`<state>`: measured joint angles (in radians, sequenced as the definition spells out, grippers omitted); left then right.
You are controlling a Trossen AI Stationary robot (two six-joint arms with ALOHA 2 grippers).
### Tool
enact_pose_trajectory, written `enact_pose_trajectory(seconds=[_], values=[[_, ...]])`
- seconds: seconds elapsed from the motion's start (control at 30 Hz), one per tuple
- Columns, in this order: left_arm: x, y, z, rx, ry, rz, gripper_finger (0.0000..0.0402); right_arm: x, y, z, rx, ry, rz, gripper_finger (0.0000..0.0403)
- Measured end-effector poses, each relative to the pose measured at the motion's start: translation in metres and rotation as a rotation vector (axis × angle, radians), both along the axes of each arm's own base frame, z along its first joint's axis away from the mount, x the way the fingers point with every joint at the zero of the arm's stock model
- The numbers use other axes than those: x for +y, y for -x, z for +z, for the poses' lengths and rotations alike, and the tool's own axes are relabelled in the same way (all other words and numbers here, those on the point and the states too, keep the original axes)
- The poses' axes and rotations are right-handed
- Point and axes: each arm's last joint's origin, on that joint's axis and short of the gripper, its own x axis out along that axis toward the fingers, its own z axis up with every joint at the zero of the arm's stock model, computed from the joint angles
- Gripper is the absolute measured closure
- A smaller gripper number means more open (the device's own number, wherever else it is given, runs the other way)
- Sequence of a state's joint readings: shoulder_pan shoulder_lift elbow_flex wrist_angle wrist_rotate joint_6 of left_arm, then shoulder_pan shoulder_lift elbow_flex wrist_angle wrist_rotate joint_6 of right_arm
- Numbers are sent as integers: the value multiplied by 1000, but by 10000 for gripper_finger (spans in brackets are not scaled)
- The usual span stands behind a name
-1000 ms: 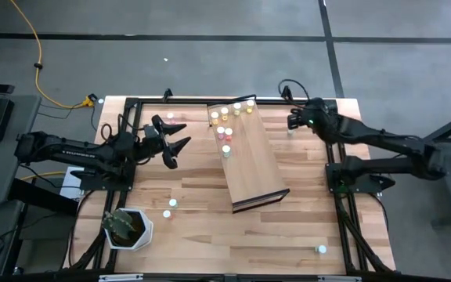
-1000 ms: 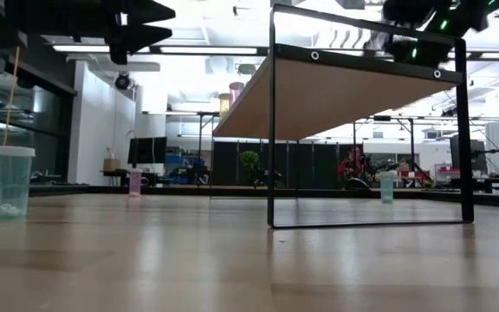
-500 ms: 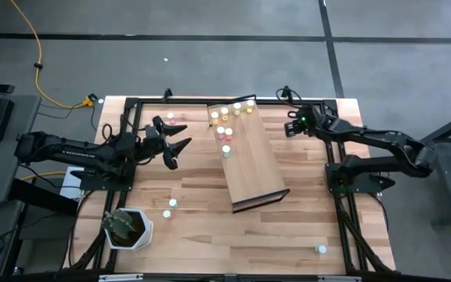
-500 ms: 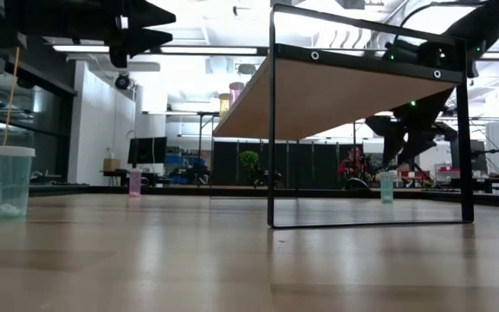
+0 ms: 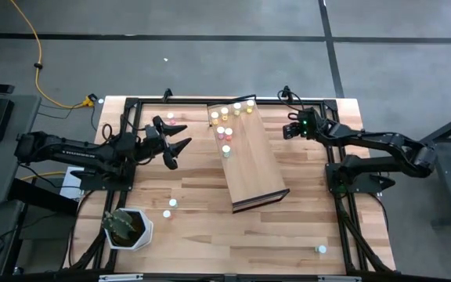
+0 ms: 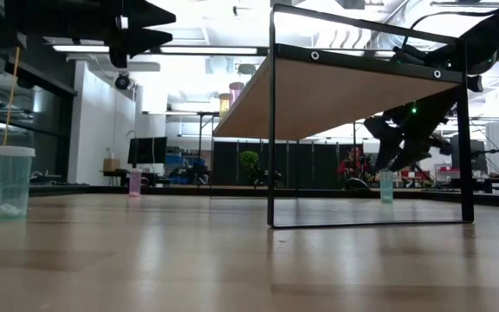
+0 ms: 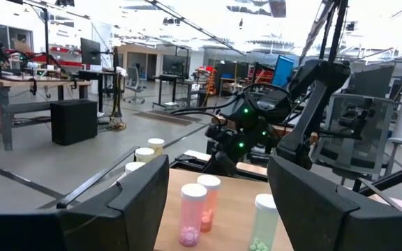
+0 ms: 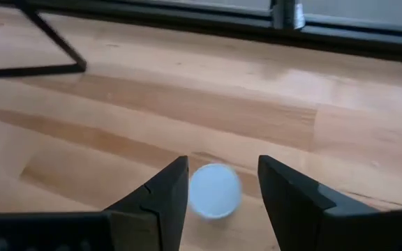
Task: Pick and place medicine bottles onto shelf by color
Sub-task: Put the blue pill bottle on the shelf aligned with the other blue pill bottle
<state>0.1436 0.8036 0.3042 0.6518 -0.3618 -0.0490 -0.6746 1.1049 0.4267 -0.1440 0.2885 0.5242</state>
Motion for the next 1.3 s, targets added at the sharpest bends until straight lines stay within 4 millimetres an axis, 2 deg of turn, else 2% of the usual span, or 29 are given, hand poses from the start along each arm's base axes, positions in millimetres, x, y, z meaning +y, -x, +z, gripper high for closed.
enact_pose_trajectory(seconds=[0.47, 0.77, 1.03, 1.3], values=[[0, 0, 0, 0, 0, 0, 167, 0, 0, -1, -3, -8, 5, 237], [0, 0, 0, 0, 0, 0, 167, -3, -4, -15, 61, -50, 13, 237], [0, 0, 0, 0, 0, 0, 167, -6, -8, -13, 40, -13, 28, 239], [0, 0, 0, 0, 0, 0, 167, -4, -6, -15, 64, -33, 28, 280]])
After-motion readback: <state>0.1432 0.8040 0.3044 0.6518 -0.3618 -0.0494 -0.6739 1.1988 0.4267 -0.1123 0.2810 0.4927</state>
